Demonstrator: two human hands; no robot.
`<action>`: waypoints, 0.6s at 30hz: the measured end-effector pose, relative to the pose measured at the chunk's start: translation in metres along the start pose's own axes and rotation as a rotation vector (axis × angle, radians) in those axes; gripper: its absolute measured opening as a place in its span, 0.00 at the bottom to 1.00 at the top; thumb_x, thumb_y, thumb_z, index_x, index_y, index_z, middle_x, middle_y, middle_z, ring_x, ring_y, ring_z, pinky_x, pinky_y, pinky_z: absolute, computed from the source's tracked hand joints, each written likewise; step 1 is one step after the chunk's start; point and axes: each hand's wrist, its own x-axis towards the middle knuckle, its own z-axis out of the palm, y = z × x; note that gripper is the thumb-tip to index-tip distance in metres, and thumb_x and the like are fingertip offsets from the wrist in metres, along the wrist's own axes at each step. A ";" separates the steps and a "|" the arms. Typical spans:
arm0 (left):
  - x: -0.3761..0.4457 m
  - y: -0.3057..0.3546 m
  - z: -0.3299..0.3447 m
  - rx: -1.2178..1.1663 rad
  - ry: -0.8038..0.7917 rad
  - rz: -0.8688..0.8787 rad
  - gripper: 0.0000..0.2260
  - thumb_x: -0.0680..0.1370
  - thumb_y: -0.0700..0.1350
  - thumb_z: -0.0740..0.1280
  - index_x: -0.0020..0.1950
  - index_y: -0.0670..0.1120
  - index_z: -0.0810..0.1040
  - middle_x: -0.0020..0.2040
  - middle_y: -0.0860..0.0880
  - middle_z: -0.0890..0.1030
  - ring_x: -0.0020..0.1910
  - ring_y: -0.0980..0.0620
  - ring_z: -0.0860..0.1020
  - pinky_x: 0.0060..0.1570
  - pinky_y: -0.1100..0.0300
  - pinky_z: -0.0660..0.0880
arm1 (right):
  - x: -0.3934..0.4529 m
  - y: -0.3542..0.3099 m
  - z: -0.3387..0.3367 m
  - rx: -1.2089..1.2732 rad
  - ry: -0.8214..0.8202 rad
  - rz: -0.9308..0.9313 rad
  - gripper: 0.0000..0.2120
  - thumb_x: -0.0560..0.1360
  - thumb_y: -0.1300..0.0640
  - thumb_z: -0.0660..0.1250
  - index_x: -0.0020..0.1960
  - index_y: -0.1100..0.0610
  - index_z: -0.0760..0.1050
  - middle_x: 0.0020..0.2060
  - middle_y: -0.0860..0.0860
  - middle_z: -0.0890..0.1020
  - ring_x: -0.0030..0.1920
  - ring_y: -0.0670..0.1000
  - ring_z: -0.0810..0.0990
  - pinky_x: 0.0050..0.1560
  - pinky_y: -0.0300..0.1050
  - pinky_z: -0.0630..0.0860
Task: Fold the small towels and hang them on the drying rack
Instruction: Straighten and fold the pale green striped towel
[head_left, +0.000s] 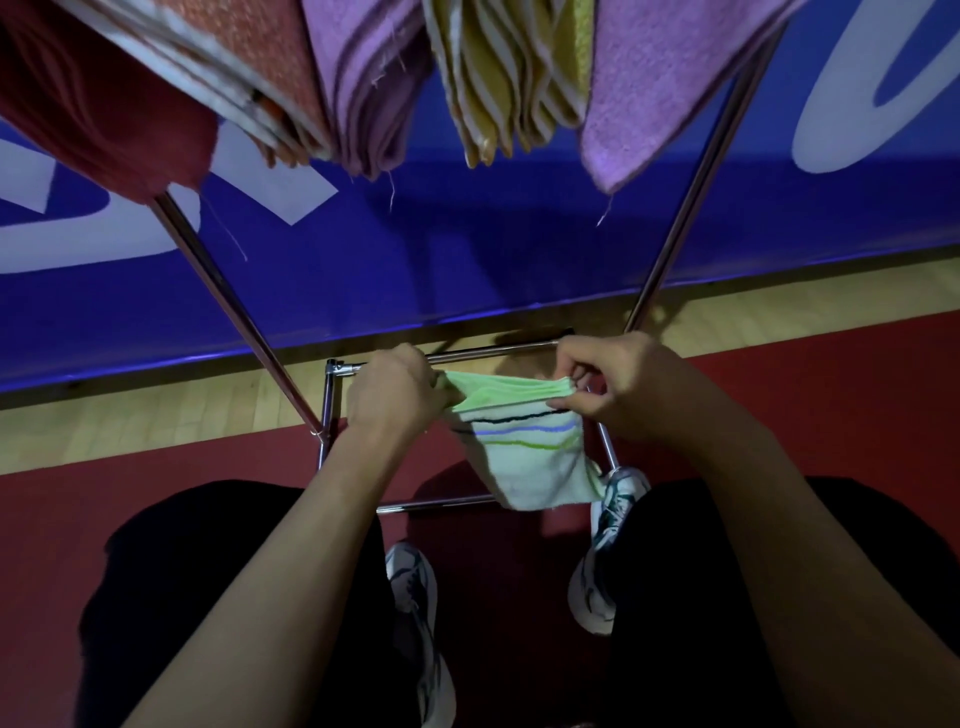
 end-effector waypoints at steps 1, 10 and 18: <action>-0.004 0.004 -0.004 -0.016 0.046 0.041 0.22 0.72 0.56 0.75 0.27 0.45 0.72 0.25 0.47 0.70 0.30 0.42 0.74 0.32 0.54 0.69 | -0.001 0.003 -0.003 0.017 0.024 0.003 0.13 0.70 0.55 0.80 0.41 0.50 0.75 0.31 0.43 0.77 0.34 0.45 0.77 0.37 0.34 0.71; -0.021 0.011 -0.032 -0.017 0.200 0.181 0.11 0.74 0.60 0.74 0.40 0.55 0.78 0.36 0.54 0.81 0.40 0.46 0.80 0.38 0.53 0.77 | -0.004 0.007 -0.025 -0.005 0.104 0.030 0.12 0.70 0.55 0.81 0.44 0.51 0.77 0.35 0.43 0.80 0.37 0.45 0.80 0.42 0.45 0.81; -0.005 -0.001 -0.026 -0.046 -0.414 -0.110 0.13 0.78 0.47 0.74 0.58 0.45 0.76 0.38 0.45 0.83 0.32 0.45 0.84 0.38 0.52 0.84 | -0.004 -0.008 -0.018 -0.010 0.009 -0.009 0.08 0.72 0.60 0.77 0.45 0.50 0.79 0.35 0.44 0.82 0.38 0.44 0.80 0.35 0.31 0.71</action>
